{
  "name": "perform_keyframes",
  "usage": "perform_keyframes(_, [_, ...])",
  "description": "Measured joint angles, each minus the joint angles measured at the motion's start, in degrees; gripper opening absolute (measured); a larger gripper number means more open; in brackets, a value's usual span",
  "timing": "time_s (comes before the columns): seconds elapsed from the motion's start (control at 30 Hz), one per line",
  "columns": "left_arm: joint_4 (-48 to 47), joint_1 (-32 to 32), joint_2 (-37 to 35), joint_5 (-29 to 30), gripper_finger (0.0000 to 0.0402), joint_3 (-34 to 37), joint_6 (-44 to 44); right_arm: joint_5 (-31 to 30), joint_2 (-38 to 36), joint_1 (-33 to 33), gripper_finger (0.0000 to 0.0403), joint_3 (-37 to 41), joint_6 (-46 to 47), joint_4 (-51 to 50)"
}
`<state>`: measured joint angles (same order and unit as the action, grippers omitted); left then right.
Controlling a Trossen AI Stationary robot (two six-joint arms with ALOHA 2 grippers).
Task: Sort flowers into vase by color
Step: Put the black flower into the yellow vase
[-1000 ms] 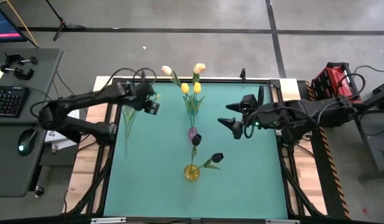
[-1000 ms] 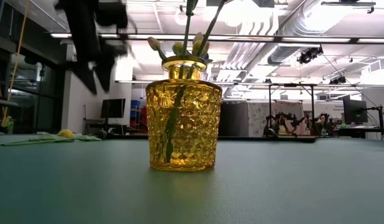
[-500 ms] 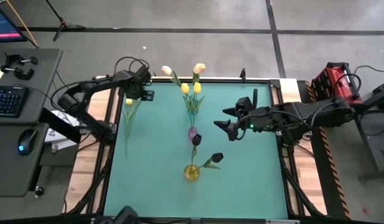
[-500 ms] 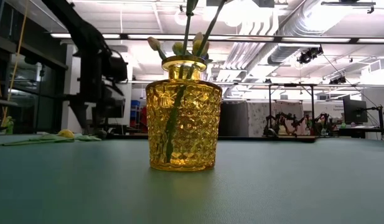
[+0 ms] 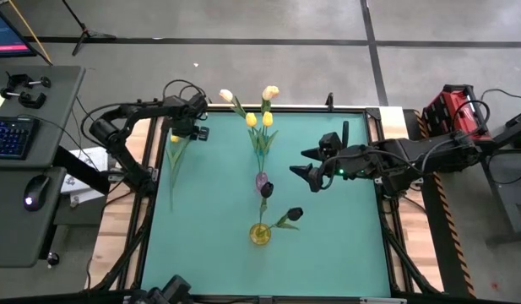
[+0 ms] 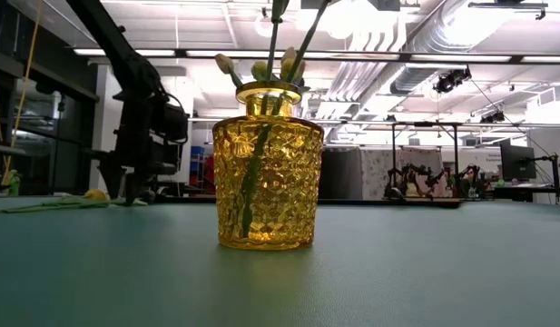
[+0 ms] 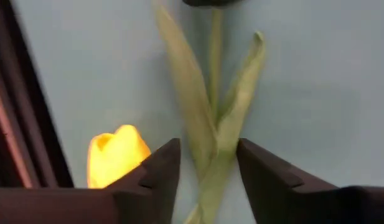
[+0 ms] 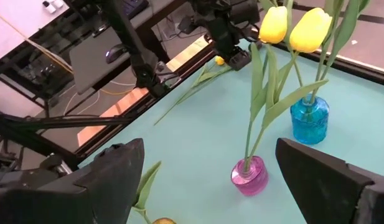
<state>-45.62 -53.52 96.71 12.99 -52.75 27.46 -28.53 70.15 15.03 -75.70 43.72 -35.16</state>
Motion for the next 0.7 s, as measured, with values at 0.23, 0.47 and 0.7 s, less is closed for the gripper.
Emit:
perform_keyframes(0.23, [1.2,0.8,-3.0,-4.0,0.0014,0.0,-1.2,0.6,0.0,0.1,0.0351,0.0,-0.1,0.0])
perform_keyframes(0.47, [3.8,2.6,-15.2,-4.1,0.0002,0.0,0.4,2.2,0.0,0.1,0.0351,0.0,-1.6,0.0])
perform_keyframes(0.7, [5.4,7.8,-33.2,-3.6,0.0001,0.0,5.3,2.3,0.0,0.1,0.0351,0.0,-2.0,-0.2])
